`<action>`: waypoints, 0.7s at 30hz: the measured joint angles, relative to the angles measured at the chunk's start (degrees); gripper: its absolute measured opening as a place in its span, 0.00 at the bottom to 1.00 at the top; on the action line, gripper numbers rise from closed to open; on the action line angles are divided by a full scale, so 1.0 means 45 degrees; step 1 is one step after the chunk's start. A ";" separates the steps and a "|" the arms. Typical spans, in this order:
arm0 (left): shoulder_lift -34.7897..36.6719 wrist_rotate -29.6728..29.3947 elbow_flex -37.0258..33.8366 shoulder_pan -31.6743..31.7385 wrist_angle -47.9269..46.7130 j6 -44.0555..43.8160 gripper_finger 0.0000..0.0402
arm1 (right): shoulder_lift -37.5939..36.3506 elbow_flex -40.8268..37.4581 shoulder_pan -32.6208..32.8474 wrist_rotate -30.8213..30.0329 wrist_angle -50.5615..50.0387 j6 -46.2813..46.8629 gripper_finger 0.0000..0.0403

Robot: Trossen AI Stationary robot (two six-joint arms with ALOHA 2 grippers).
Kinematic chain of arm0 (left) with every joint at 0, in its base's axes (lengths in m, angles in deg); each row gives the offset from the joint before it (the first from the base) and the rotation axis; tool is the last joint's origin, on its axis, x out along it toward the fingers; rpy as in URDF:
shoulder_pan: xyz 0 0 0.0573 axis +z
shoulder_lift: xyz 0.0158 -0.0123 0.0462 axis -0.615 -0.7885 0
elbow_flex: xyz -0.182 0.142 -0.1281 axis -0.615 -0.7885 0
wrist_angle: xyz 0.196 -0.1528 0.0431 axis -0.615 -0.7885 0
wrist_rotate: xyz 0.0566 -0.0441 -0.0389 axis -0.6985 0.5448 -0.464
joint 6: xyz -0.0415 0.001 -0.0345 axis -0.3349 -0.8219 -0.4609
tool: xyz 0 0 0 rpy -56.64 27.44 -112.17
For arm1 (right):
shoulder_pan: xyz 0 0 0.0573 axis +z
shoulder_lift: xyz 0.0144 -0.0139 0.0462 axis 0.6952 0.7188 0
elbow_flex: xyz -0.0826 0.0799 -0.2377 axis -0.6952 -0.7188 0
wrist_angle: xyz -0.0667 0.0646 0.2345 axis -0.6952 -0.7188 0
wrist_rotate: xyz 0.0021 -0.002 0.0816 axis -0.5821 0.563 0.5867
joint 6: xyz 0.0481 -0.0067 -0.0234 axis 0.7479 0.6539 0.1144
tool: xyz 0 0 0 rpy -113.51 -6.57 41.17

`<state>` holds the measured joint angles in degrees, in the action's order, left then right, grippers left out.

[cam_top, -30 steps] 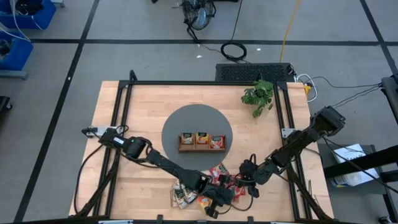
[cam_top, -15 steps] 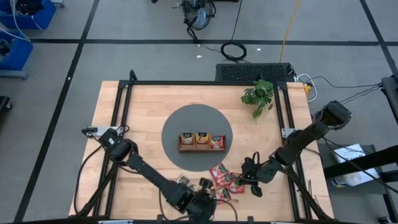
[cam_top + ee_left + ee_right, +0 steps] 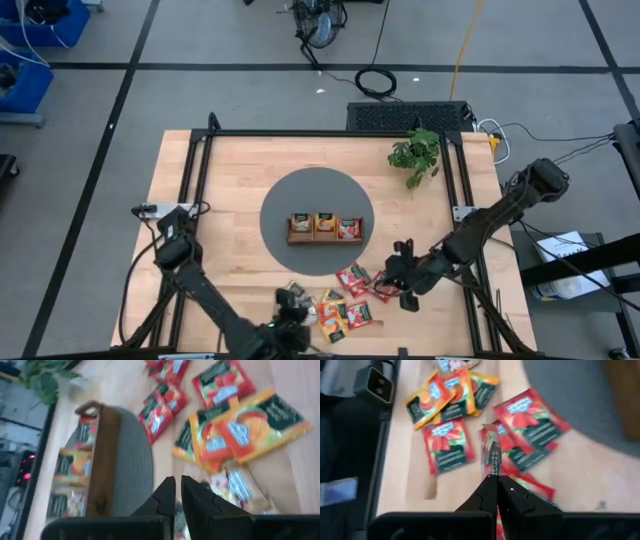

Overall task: Pick & Place Tea
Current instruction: Put the strawberry tea sachet into the right compartment of the wooden organizer

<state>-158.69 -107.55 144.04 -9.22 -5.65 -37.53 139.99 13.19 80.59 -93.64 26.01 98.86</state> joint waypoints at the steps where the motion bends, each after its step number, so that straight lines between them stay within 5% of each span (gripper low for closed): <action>1: -0.0002 -0.0209 -0.0228 -0.0140 -0.0231 -0.0508 0.09 | 0.0012 0.0378 -0.0167 0.0028 -0.0517 -0.0186 0.00; 11: 0.1413 -0.1785 -0.4025 -0.0507 -0.0624 -0.4560 0.09 | 0.1608 0.5486 -0.3130 0.2382 -0.6677 -0.3320 0.00; 16: 0.2556 -0.1750 -0.5716 -0.0545 0.2144 -0.3305 0.02 | 0.3224 0.7837 -0.4422 0.2697 -0.8498 -0.5950 0.00; 21: 0.3810 -0.2076 -0.7128 -0.0789 0.5354 -0.0003 0.01 | 0.4226 0.9096 -0.5553 0.3384 -0.9107 -0.8257 0.00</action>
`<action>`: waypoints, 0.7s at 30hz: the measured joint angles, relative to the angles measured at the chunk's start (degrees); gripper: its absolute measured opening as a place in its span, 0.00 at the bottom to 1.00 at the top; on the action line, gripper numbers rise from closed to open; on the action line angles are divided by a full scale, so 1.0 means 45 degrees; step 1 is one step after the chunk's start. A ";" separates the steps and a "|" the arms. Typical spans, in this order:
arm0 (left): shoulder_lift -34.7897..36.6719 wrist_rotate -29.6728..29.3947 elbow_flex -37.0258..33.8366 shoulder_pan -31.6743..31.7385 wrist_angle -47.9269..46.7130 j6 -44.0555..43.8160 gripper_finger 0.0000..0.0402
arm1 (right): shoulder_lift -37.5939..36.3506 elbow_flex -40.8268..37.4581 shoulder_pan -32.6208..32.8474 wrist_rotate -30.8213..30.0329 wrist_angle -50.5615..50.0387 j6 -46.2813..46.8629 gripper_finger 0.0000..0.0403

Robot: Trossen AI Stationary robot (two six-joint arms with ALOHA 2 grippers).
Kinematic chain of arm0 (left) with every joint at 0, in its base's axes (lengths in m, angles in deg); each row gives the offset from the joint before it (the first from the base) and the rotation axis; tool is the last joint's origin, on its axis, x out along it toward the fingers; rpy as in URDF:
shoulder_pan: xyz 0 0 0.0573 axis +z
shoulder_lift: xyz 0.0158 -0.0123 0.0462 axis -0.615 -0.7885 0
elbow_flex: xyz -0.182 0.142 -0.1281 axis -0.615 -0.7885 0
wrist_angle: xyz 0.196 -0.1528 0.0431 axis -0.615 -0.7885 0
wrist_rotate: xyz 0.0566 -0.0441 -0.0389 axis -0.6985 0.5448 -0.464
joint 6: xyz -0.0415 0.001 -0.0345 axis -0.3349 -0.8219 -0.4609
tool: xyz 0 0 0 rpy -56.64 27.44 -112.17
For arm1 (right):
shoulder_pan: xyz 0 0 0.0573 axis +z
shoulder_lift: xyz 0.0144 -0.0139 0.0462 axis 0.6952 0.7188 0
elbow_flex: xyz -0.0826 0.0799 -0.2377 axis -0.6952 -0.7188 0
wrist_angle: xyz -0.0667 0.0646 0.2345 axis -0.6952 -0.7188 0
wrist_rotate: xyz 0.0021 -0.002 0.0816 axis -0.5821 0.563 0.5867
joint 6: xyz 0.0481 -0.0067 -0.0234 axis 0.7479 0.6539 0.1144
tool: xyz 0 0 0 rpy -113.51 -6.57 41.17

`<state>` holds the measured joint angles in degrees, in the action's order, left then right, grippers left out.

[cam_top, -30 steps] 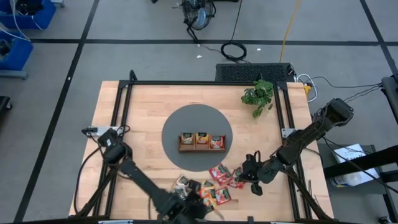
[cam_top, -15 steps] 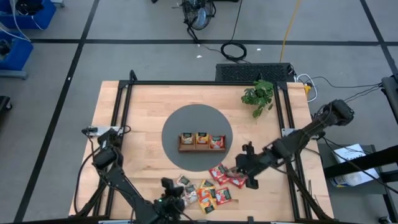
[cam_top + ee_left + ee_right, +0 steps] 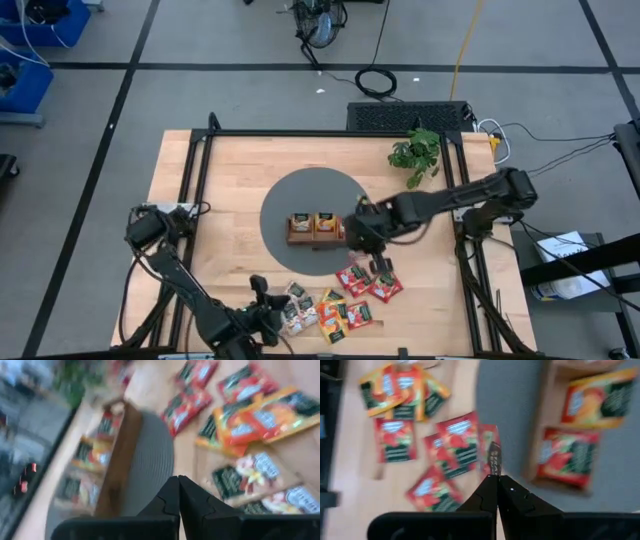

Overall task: Pick & Place Tea
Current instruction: Put the strawberry tea sachet into the right compartment of the wooden organizer

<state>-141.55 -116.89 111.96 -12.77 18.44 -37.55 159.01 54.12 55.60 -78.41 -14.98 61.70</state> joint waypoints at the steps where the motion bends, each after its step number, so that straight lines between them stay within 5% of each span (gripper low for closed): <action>1: 0.0301 -0.0319 -0.0298 0.0005 0.0625 0.0740 0.01 | 0.0137 0.0185 -0.0225 -0.0101 -0.0102 -0.0397 0.00; 7: 0.2854 -0.1088 -0.2251 0.1428 0.4371 0.3461 0.01 | 0.0562 0.0508 -0.1581 -0.0145 -0.0323 -0.2098 0.00; 15: 0.3951 0.1746 -0.5232 0.2897 0.8190 0.3592 0.06 | 0.1135 -0.0061 -0.2345 -0.1759 -0.0204 -0.3111 0.00; 21: 0.3952 0.2075 -0.5428 0.2946 0.8788 0.3678 0.06 | 0.1979 -0.0167 -0.2419 -0.2818 0.0275 -0.3598 0.00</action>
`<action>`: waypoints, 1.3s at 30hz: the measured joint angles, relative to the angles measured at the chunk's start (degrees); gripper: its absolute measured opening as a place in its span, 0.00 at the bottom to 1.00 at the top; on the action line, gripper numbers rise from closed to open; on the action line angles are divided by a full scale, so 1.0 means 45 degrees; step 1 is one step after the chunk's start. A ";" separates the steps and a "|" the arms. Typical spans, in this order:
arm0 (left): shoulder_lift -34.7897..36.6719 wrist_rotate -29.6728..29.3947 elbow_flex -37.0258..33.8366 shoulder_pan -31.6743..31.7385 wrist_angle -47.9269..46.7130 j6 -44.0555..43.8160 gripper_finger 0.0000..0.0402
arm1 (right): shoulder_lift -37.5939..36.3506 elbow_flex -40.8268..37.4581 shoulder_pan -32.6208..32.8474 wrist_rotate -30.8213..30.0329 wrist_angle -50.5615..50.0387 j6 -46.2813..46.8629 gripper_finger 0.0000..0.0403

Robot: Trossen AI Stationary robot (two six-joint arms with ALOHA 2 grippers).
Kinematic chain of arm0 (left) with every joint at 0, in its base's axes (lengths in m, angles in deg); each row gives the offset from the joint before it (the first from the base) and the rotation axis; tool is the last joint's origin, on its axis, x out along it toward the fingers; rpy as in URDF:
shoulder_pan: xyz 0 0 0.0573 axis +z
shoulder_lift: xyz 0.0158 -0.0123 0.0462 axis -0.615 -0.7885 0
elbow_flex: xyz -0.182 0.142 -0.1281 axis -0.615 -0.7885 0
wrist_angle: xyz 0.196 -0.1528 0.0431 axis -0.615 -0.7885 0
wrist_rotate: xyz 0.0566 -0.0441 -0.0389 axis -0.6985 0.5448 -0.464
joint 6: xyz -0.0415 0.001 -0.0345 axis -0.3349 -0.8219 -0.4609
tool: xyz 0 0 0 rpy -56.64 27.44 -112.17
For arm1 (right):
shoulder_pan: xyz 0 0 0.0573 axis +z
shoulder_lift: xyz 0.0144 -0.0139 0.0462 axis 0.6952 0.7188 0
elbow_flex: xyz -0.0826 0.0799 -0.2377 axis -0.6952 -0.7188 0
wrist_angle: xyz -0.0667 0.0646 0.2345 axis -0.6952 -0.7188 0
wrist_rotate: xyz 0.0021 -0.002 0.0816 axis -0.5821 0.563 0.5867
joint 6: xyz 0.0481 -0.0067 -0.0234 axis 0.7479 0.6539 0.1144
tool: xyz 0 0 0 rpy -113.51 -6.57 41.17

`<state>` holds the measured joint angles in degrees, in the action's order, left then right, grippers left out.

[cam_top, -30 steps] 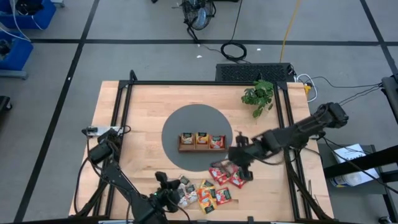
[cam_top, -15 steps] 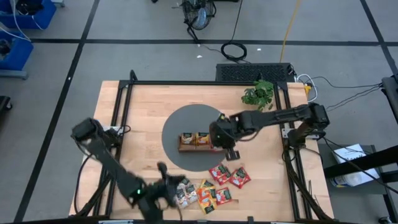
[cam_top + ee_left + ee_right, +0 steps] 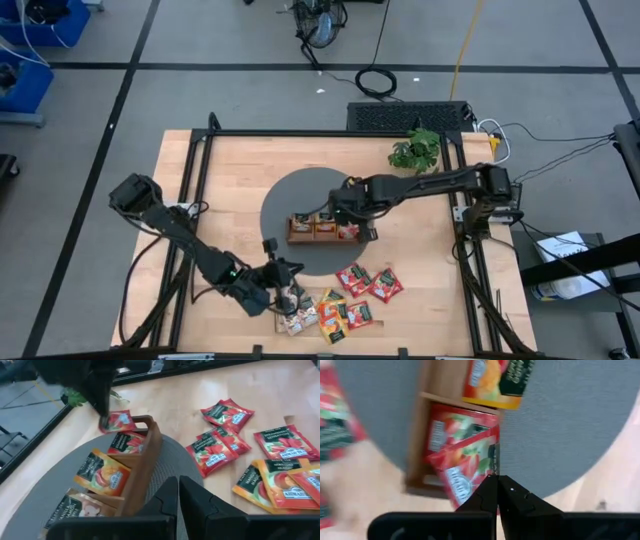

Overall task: Pick & Place Tea
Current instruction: Put the strawberry tea sachet into the right compartment of the wooden organizer

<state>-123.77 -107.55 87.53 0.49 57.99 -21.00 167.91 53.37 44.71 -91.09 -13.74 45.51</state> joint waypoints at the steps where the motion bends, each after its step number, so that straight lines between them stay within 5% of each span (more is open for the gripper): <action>1: 0.0000 0.0014 0.0000 -0.0017 0.0075 0.0001 0.06 | 0.0093 0.0000 0.0000 -0.0249 0.0164 -0.0069 0.00; 13: 0.0000 0.0223 0.0010 -0.0266 0.0041 0.0010 0.06 | -0.0112 -0.0005 0.0155 0.0662 0.1102 0.1926 0.00; 20: 0.0000 0.0228 0.0010 -0.0268 -0.0056 0.0001 0.06 | -0.0107 -0.0460 0.0573 -0.0316 0.1356 0.2885 0.00; 39: 0.0000 0.0223 0.0010 -0.0263 -0.0137 0.0559 0.06 | -0.0986 -0.4053 0.0594 -0.0677 0.5599 0.4580 0.00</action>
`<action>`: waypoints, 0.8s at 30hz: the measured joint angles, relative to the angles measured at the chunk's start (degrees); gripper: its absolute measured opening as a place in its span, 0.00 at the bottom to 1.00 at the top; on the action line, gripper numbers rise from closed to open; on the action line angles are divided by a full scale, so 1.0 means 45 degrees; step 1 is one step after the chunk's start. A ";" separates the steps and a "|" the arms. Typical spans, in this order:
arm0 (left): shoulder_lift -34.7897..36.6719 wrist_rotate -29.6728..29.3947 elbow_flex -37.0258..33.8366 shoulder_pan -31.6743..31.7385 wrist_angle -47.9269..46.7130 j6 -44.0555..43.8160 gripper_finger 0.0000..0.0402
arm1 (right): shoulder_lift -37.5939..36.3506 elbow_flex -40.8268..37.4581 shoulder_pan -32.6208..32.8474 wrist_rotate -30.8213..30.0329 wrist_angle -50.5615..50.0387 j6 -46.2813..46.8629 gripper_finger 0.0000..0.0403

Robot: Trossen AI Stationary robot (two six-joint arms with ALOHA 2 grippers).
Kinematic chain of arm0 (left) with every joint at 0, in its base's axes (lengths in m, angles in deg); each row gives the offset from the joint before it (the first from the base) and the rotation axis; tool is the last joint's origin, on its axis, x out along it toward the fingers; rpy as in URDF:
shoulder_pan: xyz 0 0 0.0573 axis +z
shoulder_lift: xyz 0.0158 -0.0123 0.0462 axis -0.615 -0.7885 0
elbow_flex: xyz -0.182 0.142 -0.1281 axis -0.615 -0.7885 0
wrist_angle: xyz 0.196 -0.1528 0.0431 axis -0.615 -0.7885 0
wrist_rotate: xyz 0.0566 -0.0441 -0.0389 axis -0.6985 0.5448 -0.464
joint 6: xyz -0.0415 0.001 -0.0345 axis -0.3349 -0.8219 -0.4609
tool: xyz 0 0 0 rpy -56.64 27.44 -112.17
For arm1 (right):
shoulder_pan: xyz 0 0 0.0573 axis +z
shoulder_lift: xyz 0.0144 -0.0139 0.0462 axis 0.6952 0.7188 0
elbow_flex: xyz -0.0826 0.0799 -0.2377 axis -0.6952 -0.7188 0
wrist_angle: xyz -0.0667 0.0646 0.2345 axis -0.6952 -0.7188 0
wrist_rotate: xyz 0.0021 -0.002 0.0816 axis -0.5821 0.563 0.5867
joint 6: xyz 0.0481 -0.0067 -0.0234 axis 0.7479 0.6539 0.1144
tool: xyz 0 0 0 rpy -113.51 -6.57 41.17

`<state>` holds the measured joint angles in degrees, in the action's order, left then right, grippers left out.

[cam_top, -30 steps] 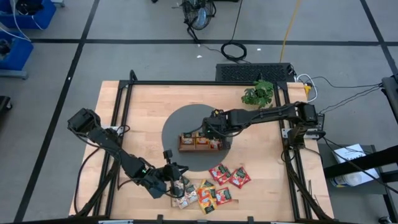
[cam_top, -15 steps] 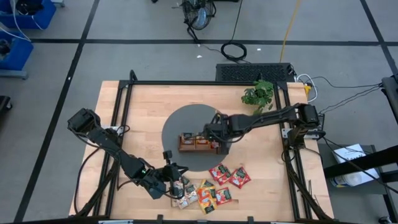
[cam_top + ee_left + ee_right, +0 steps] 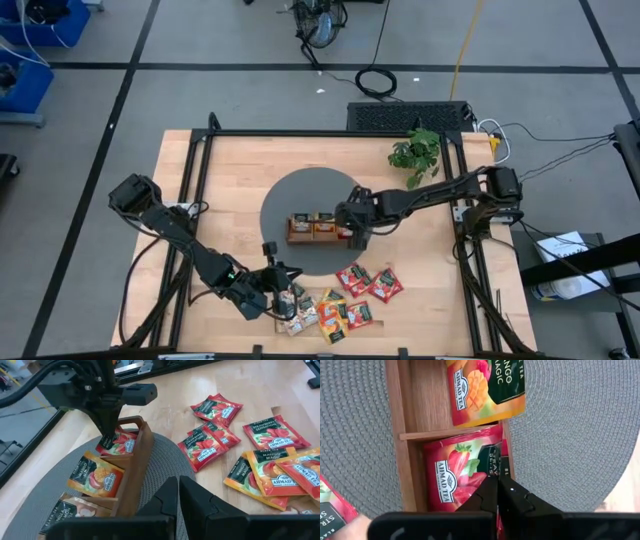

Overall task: Pick & Place Tea
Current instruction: Put the strawberry tea sachet into the right compartment of the wooden organizer

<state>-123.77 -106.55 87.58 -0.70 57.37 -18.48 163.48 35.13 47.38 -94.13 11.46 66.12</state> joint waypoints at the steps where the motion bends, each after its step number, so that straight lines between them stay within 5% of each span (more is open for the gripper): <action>1: 0.0000 0.0000 0.0000 0.0001 0.0019 0.0100 0.06 | -0.0139 -0.0226 -0.0001 -0.0004 0.0227 0.0005 0.00; 13: -0.0005 -0.0003 0.0003 0.0320 0.0190 0.0521 0.06 | -0.0770 -0.1232 -0.0050 0.0453 0.0599 -0.0374 0.04; 24: -0.0005 0.0000 0.0001 0.0420 0.0208 0.0547 0.06 | -0.0831 -0.1232 -0.0050 0.0446 0.0889 -0.0552 0.28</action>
<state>-123.79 -106.55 87.58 1.19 58.31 -16.02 159.73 29.59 47.16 -92.12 15.46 63.64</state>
